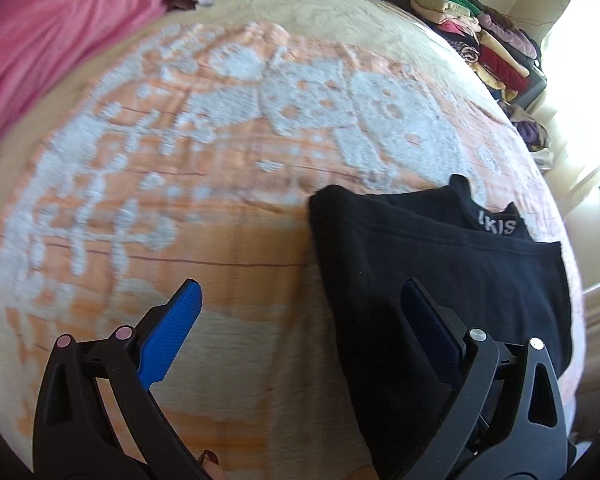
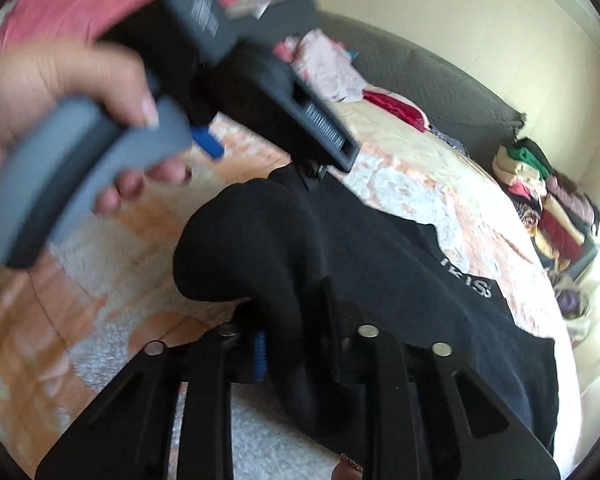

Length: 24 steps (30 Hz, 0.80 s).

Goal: Fold small clothes
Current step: 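Grasp the bundle edge with the right tool while the left tool grasps beside it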

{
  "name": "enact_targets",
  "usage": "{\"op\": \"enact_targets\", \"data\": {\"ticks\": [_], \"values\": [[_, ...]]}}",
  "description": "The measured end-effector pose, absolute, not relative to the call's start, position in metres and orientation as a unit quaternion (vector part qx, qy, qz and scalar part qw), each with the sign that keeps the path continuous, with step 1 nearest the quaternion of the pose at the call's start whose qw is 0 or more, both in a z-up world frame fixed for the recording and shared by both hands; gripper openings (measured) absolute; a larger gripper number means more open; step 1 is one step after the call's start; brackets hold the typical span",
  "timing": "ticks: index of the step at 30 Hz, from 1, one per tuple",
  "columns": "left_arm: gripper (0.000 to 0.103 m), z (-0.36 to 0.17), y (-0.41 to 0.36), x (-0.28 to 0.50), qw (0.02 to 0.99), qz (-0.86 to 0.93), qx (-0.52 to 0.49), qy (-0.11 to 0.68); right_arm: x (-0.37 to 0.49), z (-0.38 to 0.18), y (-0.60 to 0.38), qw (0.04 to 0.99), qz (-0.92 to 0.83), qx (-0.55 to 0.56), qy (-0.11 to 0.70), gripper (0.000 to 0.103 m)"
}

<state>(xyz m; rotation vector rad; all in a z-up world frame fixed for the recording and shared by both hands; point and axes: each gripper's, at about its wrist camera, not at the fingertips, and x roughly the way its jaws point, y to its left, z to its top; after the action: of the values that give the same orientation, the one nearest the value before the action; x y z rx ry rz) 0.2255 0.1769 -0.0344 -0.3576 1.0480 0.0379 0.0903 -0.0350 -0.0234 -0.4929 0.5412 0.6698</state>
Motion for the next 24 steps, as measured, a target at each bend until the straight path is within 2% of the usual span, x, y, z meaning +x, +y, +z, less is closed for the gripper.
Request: {"op": "enact_targets", "data": {"ticks": [2, 3, 5, 6, 8, 12, 24], "values": [[0.092, -0.032, 0.167, 0.23, 0.849, 0.002, -0.182, 0.496, 0.092, -0.016, -0.045, 0.886, 0.32, -0.224, 0.25, 0.018], [0.086, -0.03, 0.162, 0.231, 0.85, -0.001, -0.185, 0.493, 0.091, -0.013, -0.049, 0.89, 0.317, -0.222, 0.242, 0.018], [0.054, -0.026, 0.15, 0.235, 0.85, -0.012, -0.192, 0.49, 0.089, -0.007, -0.057, 0.895, 0.311, -0.213, 0.236, 0.017], [0.049, -0.024, 0.144, 0.237, 0.849, -0.022, -0.201, 0.489, 0.09, -0.003, -0.063, 0.899, 0.308, -0.205, 0.235, 0.017], [0.028, -0.016, 0.128, 0.24, 0.849, -0.039, -0.203, 0.486, 0.089, 0.003, -0.073, 0.905, 0.302, -0.191, 0.232, 0.016], [0.019, 0.01, 0.092, 0.243, 0.863, -0.057, -0.178, 0.469, 0.091, 0.016, -0.104, 0.92, 0.284, -0.15, 0.226, 0.015], [0.019, 0.057, -0.005, 0.254, 0.884, -0.093, -0.113, 0.443, 0.093, 0.036, -0.195, 0.947, 0.235, -0.035, 0.218, 0.011]]}}
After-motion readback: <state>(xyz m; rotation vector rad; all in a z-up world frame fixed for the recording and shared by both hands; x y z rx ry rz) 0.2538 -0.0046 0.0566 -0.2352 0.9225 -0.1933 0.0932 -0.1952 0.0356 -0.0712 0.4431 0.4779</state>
